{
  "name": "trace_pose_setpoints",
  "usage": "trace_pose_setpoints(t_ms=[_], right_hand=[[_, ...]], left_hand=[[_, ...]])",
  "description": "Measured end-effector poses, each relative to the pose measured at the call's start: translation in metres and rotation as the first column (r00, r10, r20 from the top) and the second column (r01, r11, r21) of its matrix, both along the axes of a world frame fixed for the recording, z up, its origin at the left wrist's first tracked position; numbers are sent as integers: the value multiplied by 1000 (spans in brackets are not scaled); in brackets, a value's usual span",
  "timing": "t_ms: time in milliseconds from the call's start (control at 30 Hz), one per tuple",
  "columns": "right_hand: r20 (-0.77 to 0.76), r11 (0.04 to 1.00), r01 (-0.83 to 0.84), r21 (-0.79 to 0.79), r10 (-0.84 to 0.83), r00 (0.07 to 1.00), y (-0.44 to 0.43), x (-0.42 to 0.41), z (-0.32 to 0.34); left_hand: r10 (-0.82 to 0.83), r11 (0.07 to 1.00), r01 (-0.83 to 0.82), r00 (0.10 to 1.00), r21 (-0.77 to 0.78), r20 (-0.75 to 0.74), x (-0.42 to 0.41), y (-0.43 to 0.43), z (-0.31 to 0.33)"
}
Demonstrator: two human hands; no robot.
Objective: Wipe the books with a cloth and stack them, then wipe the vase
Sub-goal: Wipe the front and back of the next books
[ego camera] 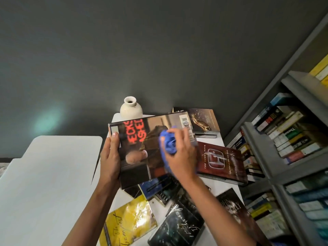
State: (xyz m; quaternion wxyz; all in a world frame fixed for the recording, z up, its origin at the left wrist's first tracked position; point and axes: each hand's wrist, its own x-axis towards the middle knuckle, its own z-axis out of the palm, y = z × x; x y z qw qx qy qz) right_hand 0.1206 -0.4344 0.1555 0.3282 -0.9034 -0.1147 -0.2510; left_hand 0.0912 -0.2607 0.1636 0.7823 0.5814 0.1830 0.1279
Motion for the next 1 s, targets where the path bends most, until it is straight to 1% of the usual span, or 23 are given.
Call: trace_pose_setpoints(t_ms=[67,100,200,267,333,367,400,433,467,500,533,567,600,633,667,700,733,767,800,867,933,967,1000], right_hand=[[44,994,-99,-45,101,994,2,-11,-6],[50,996,-94,-11,94,994,-5,-9,-9],[4,985,97,142,-99,995,-39,10,-22],[-88,958,209,194,-195,977,-59,20,-32],[-276,913,303,274,-227,934,-70,23,-33],[-418,870,377,318,-229,879,-75,25,-26],[-577,818,469,334,-216,788,-81,29,-23],[-735,767,537,350,-131,666,-87,32,-17],[-836,737,556,386,24,548,-98,33,-16],[-863,739,506,445,202,463,-110,30,-15],[-835,722,440,534,368,410,-118,26,-16],[-786,677,407,614,477,393,-124,20,-21],[-737,598,431,676,547,398,-125,16,-23],[-716,549,460,698,551,429,-127,18,-27],[-687,529,439,726,564,457,-126,18,-25],[-678,561,382,734,579,453,-122,23,-23],[-689,609,327,722,592,419,-120,24,-20],[-726,672,286,684,583,366,-117,24,-14],[-758,711,279,646,554,345,-121,23,-19],[-795,736,317,598,496,349,-127,18,-27],[-839,728,417,544,473,270,-125,13,-28],[-840,710,450,542,482,250,-122,13,-29],[-818,665,481,571,509,267,-118,12,-27]], left_hand=[[-13,999,11,1000,50,25,0,0,3],[-8,998,6,999,68,41,0,1,4],[7,996,-13,998,91,65,-3,-2,12],[4,993,-13,997,118,78,-5,-3,15],[-17,986,1,995,166,97,-8,0,16],[-33,981,11,993,191,112,-10,3,16],[-54,975,23,990,222,132,-11,6,17],[-83,963,37,984,268,159,-12,8,18],[-119,943,53,975,328,186,-14,9,21],[-159,915,61,963,400,215,-15,9,25],[-194,869,57,953,491,233,-17,8,29],[-224,800,27,940,599,256,-18,6,31],[-265,708,-13,922,706,284,-19,1,35],[-333,598,-60,889,799,315,-20,-4,37],[-431,480,-101,838,871,335,-20,-10,38],[-547,364,-145,766,920,338,-21,-15,37],[-651,262,-193,688,945,321,-22,-18,32],[-725,179,-239,623,954,292,-23,-20,27],[-769,109,-280,584,954,260,-25,-21,22],[-795,7,-338,569,941,211,-29,-20,14],[-803,-59,-361,571,931,171,-33,-19,6],[-810,-77,-367,565,927,156,-34,-17,0],[-813,-91,-363,565,928,141,-35,-15,-6]])
